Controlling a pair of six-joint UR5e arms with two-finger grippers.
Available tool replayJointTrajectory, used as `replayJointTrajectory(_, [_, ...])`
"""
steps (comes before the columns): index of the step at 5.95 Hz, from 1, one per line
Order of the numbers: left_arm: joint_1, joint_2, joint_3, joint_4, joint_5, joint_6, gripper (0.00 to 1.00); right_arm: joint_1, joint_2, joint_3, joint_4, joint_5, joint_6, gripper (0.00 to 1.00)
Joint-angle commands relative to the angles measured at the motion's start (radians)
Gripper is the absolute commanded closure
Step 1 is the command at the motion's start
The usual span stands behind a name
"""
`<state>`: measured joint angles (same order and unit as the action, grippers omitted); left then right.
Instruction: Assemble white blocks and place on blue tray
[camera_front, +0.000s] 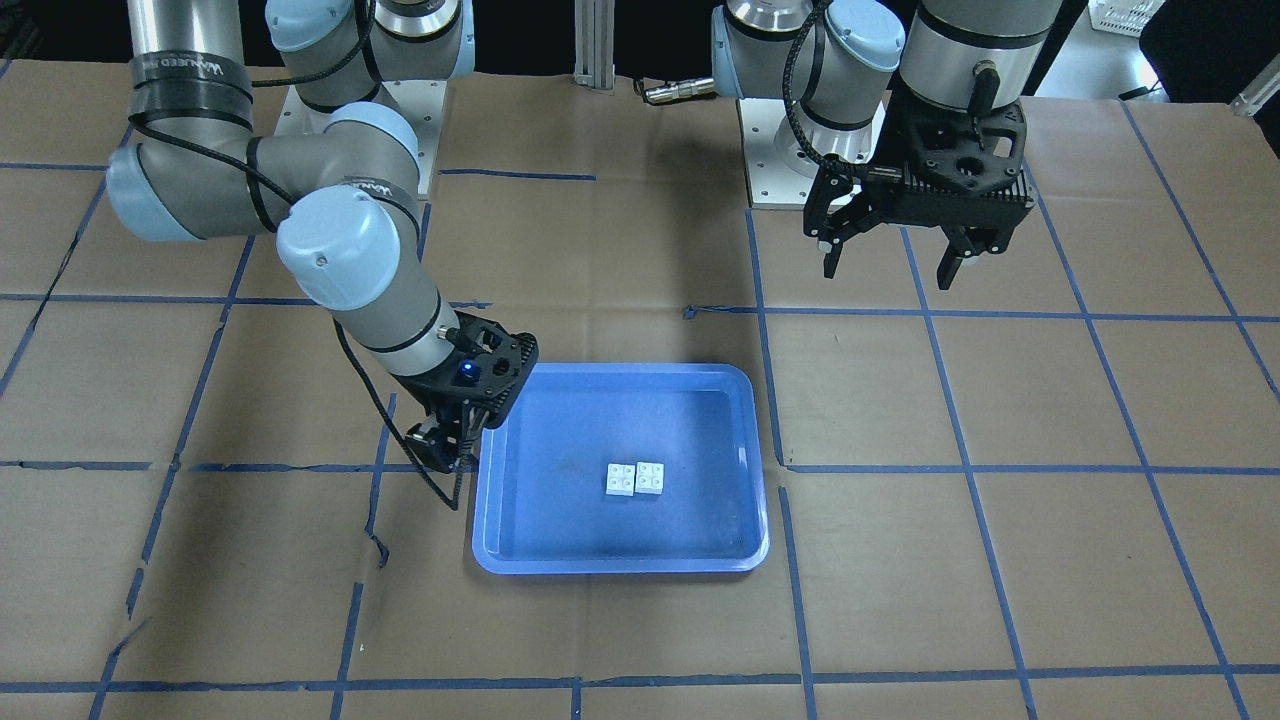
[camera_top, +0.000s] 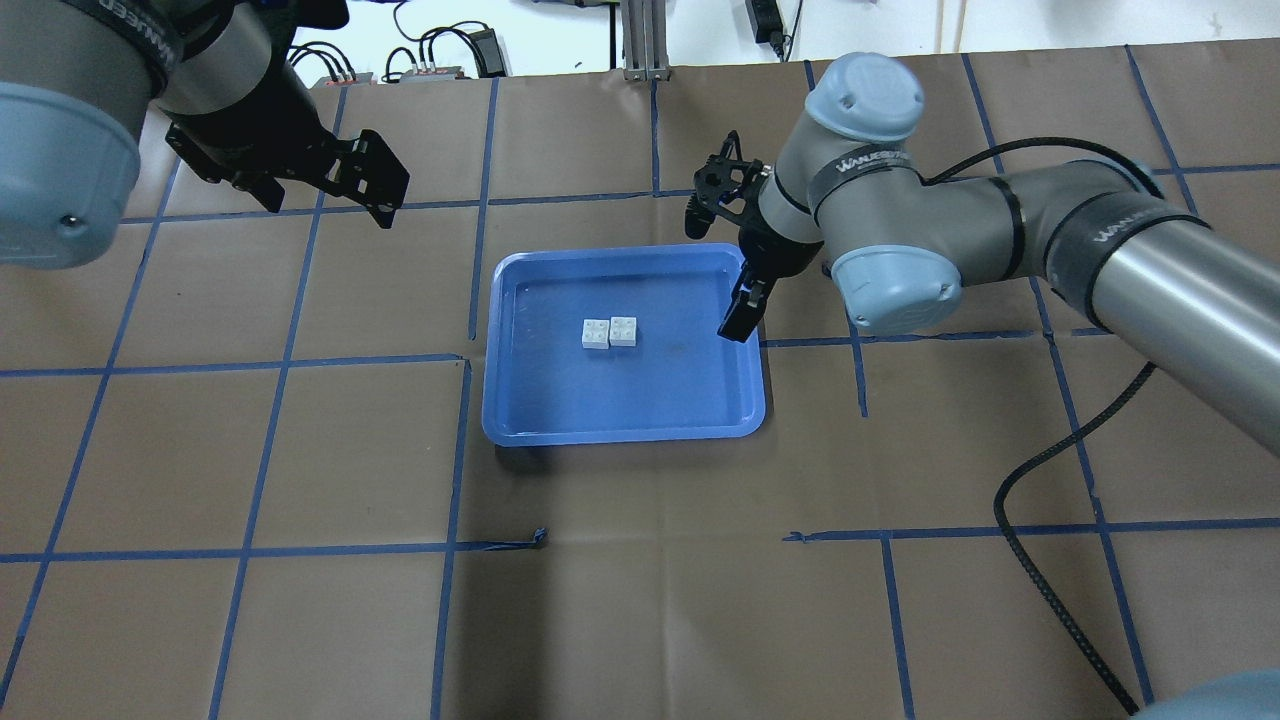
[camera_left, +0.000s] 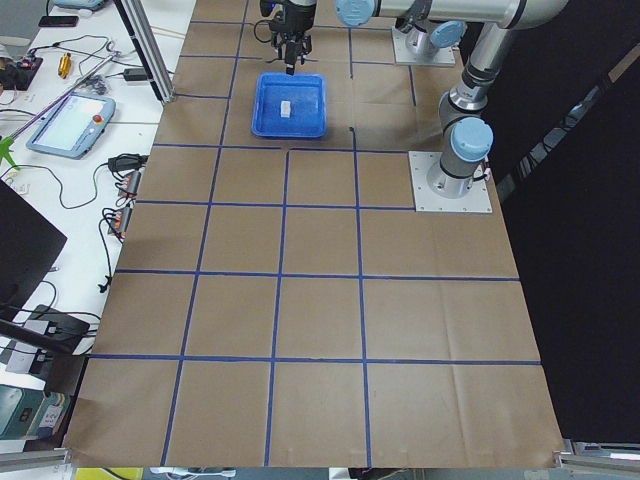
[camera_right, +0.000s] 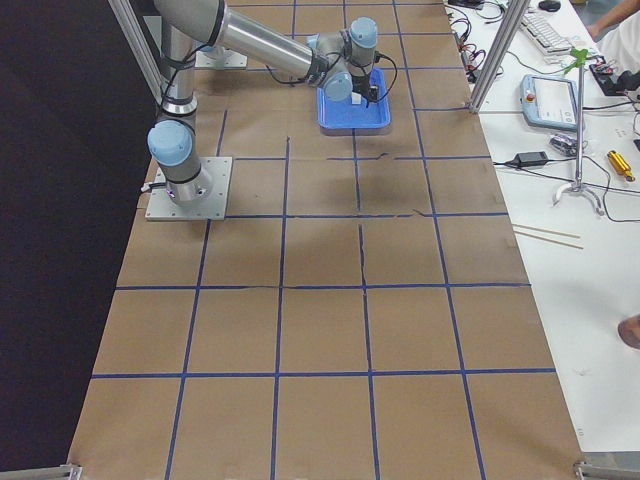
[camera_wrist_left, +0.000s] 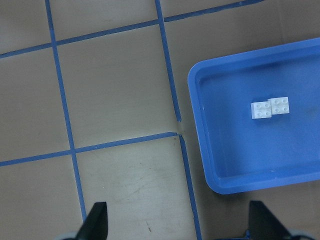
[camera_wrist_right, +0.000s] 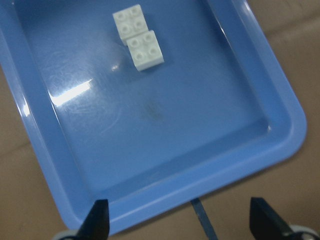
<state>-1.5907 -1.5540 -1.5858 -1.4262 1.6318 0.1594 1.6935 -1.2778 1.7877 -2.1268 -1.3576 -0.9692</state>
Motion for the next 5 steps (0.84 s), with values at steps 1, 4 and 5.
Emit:
replayJointTrajectory(1, [0.0,0.0,0.001,0.0,0.0,0.0,0.01,-0.049,-0.064,-0.004,0.048,-0.092,0.303,0.0])
replayJointTrajectory(4, [0.0,0.003,0.001,0.001,0.0,-0.001,0.01,-0.13,-0.231,-0.08,0.355,-0.179,0.826,0.0])
replayJointTrajectory(5, [0.0,0.005,0.001,0.001,0.0,-0.001,0.01,-0.132,-0.247,-0.179,0.528,-0.185,0.934,0.0])
